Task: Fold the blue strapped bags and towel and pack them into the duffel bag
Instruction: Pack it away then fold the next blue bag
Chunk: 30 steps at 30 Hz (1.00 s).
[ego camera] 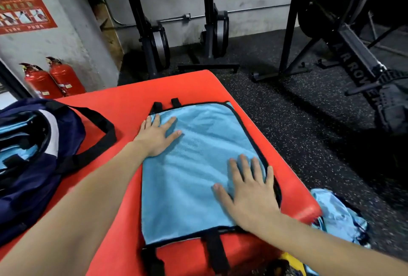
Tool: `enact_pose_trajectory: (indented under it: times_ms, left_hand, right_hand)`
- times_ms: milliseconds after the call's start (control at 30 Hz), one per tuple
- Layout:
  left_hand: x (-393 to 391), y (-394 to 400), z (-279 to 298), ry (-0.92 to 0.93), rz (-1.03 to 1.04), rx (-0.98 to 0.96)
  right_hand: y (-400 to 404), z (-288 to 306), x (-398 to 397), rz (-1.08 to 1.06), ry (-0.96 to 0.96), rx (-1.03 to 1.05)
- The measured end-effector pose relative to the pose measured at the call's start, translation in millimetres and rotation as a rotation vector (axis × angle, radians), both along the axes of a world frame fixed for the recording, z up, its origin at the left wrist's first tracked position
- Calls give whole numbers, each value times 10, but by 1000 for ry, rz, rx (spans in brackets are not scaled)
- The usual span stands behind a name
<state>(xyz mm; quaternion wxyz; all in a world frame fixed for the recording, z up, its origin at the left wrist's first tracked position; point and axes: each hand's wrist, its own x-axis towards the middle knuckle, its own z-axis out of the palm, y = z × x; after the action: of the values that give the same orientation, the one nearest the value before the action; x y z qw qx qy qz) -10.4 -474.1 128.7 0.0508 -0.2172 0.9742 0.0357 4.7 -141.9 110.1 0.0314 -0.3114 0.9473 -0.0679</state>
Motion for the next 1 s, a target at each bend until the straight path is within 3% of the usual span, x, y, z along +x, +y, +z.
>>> enact_pose_trajectory:
  times_ms: [200, 433, 600, 800, 1000]
  left_hand:
    - [263, 169, 62, 49, -65, -9]
    - [1451, 751, 46, 203, -282, 61]
    - [2151, 1002, 140, 316, -319, 201]
    - [2608, 1134, 183, 252, -322, 318]
    - [2832, 1261, 255, 241, -241, 319]
  right_hand:
    - [-53, 21, 70, -16, -19, 42]
    - [226, 284, 130, 191, 64, -61]
    - [578, 430, 132, 306, 97, -89]
    - [984, 332, 26, 436, -36, -47]
    - [1151, 266, 96, 452, -43, -81]
